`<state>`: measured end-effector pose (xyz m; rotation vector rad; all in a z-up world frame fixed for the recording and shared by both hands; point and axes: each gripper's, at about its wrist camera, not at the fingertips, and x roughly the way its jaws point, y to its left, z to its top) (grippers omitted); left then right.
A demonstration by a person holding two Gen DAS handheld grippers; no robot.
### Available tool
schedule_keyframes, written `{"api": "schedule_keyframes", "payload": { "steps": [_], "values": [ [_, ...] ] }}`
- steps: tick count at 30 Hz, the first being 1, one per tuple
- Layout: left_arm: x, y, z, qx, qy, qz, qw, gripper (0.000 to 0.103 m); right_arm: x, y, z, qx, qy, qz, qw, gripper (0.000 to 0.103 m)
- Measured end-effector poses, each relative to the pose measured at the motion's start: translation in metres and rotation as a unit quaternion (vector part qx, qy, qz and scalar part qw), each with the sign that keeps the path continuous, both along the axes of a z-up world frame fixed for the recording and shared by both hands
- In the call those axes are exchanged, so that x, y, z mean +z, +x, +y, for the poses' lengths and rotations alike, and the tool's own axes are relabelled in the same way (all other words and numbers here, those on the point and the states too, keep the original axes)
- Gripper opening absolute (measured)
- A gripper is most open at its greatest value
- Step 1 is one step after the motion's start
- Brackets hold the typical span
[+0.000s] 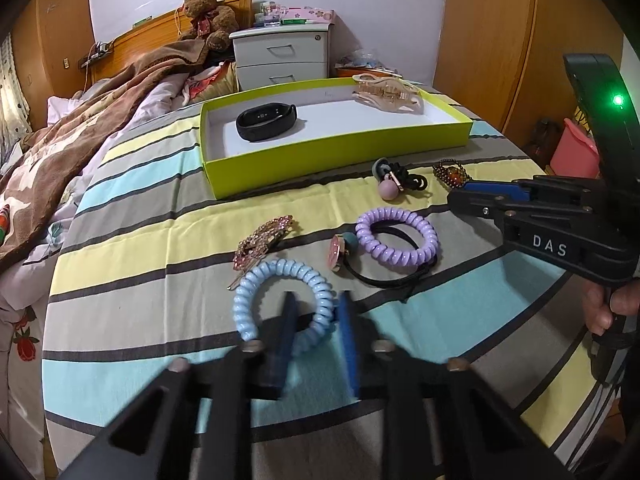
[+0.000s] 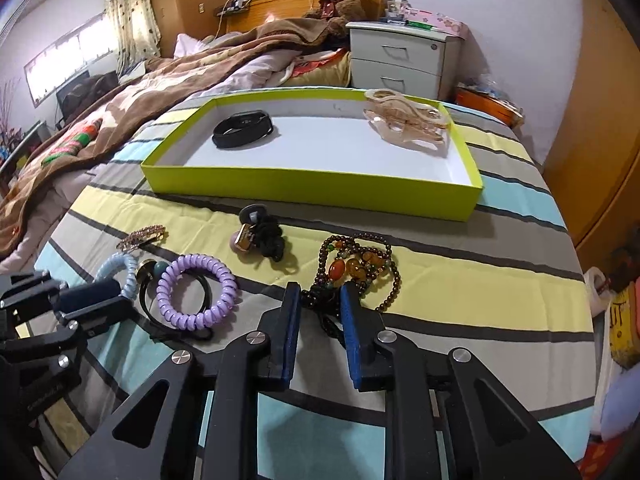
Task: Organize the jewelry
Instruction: 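Grasp the beaded bracelet with the right gripper while the left gripper holds the blue hair tie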
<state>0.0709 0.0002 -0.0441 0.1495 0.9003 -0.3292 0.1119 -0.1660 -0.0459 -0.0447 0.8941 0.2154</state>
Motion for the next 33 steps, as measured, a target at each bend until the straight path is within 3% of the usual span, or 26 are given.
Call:
{"api": "schedule_keyframes", "payload": {
  "steps": [18, 26, 27, 28, 33],
  "values": [
    [0.024, -0.002, 0.02, 0.031, -0.067, -0.022, 0.997, 0.01, 0.023, -0.021, -0.021, -0.009, 0.038, -0.037, 0.999, 0.017],
    [0.035, -0.002, 0.024, 0.04, -0.076, -0.032, 0.9958, 0.01, 0.035, -0.027, -0.032, -0.009, 0.07, -0.048, 0.996, 0.016],
    [0.036, -0.002, 0.023, 0.04, -0.077, -0.034, 0.9957, 0.01, 0.036, -0.027, -0.036, -0.01, 0.085, -0.045, 0.995, 0.014],
    [0.038, -0.002, 0.023, 0.039, -0.077, -0.035, 0.9957, 0.01, 0.037, -0.027, -0.039, -0.012, 0.089, -0.046, 0.995, 0.002],
    [0.043, 0.0, 0.022, 0.04, -0.082, -0.039, 0.9951, 0.01, 0.044, -0.03, -0.046, -0.016, 0.09, -0.055, 0.994, 0.002]
  ]
}}
